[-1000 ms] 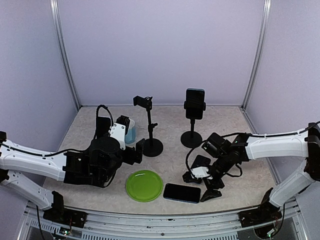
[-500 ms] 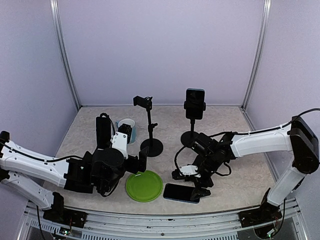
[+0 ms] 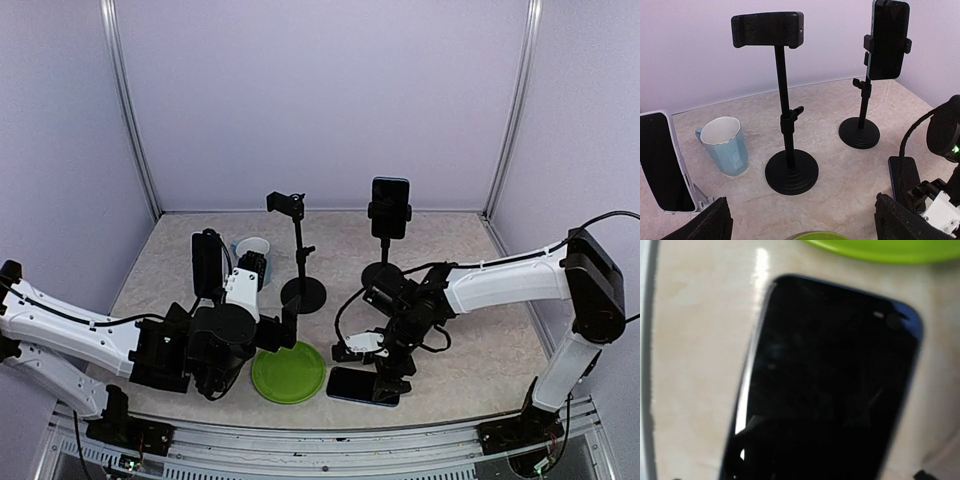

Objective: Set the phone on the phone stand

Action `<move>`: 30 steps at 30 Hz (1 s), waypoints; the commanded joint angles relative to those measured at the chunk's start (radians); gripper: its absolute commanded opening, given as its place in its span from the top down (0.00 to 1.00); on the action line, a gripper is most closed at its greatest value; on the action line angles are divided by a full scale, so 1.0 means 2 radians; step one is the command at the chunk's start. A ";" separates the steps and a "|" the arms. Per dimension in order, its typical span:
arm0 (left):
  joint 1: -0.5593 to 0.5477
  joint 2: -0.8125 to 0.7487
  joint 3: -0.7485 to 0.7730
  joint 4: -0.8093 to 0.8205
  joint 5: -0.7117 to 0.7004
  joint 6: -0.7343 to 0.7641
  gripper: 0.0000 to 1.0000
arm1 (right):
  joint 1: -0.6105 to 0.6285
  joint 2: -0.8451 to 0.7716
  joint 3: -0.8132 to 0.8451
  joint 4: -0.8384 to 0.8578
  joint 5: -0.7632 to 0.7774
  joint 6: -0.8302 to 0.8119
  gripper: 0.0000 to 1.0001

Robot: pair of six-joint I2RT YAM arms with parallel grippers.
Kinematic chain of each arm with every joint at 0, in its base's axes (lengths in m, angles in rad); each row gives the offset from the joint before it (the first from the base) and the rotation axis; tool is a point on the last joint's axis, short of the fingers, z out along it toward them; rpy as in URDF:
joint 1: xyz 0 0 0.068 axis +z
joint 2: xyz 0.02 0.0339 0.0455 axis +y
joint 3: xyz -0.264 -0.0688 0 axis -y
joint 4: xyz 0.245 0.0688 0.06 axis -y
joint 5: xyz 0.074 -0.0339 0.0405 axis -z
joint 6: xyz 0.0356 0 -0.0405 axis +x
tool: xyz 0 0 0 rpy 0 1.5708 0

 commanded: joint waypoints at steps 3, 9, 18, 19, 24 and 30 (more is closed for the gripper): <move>-0.007 -0.015 0.005 -0.014 -0.023 -0.028 0.03 | 0.038 0.015 -0.001 -0.034 0.034 0.009 0.00; -0.016 -0.017 0.003 -0.019 -0.029 -0.038 0.03 | 0.045 0.020 -0.014 -0.011 0.087 0.026 0.00; -0.024 -0.016 0.002 -0.020 -0.038 -0.040 0.03 | 0.058 -0.009 -0.015 0.014 0.139 0.046 0.00; -0.024 -0.015 0.002 -0.018 -0.039 -0.039 0.03 | 0.058 -0.008 -0.016 0.012 0.135 0.045 0.00; -0.024 -0.010 0.002 -0.015 -0.041 -0.039 0.02 | 0.072 0.011 -0.021 -0.004 0.137 0.040 0.00; -0.024 -0.005 0.005 -0.019 -0.045 -0.038 0.02 | 0.082 0.024 -0.032 0.007 0.201 0.036 0.01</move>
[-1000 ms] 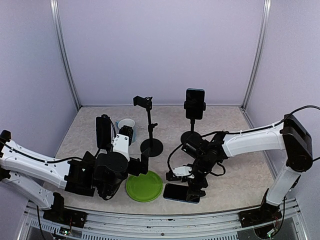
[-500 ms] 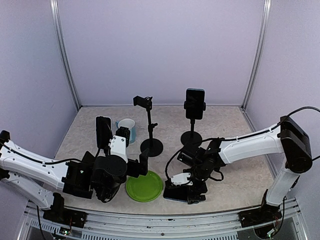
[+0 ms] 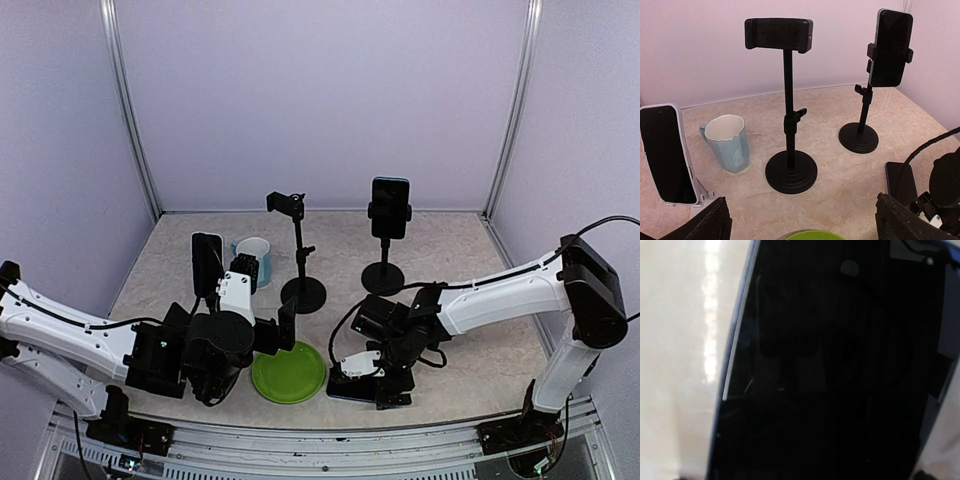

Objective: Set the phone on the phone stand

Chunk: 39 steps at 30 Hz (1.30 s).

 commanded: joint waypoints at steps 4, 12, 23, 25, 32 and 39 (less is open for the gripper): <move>-0.003 0.002 0.006 -0.008 -0.011 -0.003 0.02 | 0.008 0.020 -0.018 0.006 0.057 -0.005 0.13; -0.002 0.001 0.002 -0.020 -0.021 -0.025 0.01 | 0.007 0.015 -0.015 0.002 0.040 -0.016 0.41; 0.024 0.000 0.042 -0.041 0.078 -0.053 0.01 | 0.006 -0.092 -0.014 0.034 0.075 -0.065 0.68; 0.045 0.002 0.050 -0.046 0.124 -0.077 0.02 | 0.003 -0.119 -0.018 0.043 0.075 -0.082 0.69; 0.105 0.013 0.042 0.024 0.346 -0.104 0.11 | -0.010 -0.210 -0.023 0.047 0.046 -0.132 0.70; 0.119 0.072 0.047 0.084 0.488 -0.115 0.25 | -0.014 -0.241 -0.024 0.039 0.012 -0.145 0.69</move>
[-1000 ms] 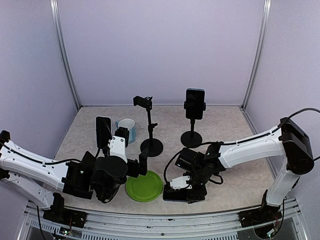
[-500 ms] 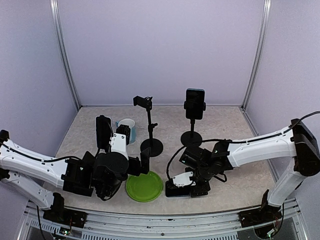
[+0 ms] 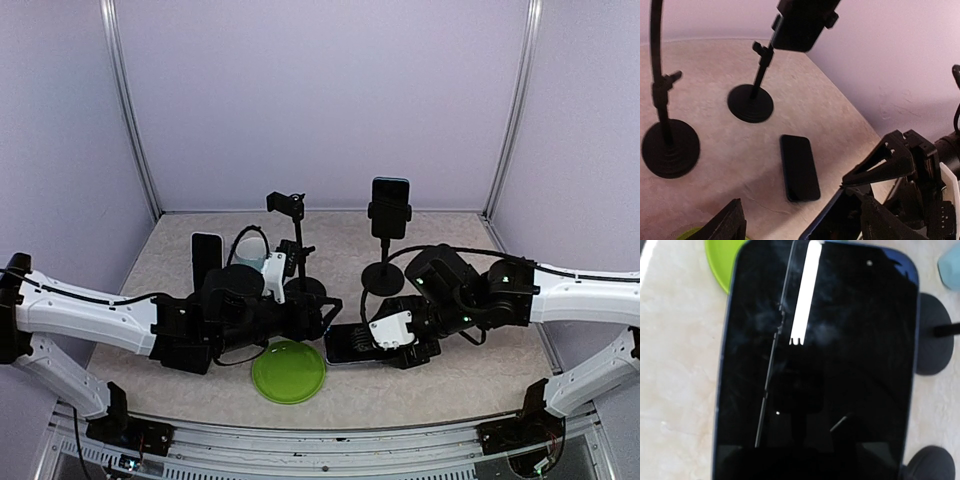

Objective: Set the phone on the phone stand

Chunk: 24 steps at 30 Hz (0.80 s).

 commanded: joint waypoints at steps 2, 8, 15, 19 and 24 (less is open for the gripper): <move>0.013 0.058 0.019 0.040 0.134 -0.033 0.32 | -0.004 -0.012 -0.005 0.018 -0.020 -0.016 0.69; 0.025 0.101 0.039 0.055 0.209 -0.042 0.52 | -0.007 -0.022 -0.006 0.024 -0.013 -0.019 0.68; 0.043 0.106 0.009 0.119 0.297 -0.079 0.70 | -0.010 -0.032 -0.010 0.016 -0.013 -0.023 0.68; 0.046 0.115 0.008 0.136 0.337 -0.084 0.84 | -0.010 -0.035 -0.014 0.019 -0.015 -0.026 0.68; 0.049 0.138 0.020 0.144 0.383 -0.093 1.00 | -0.010 -0.032 -0.005 0.012 -0.035 -0.025 0.64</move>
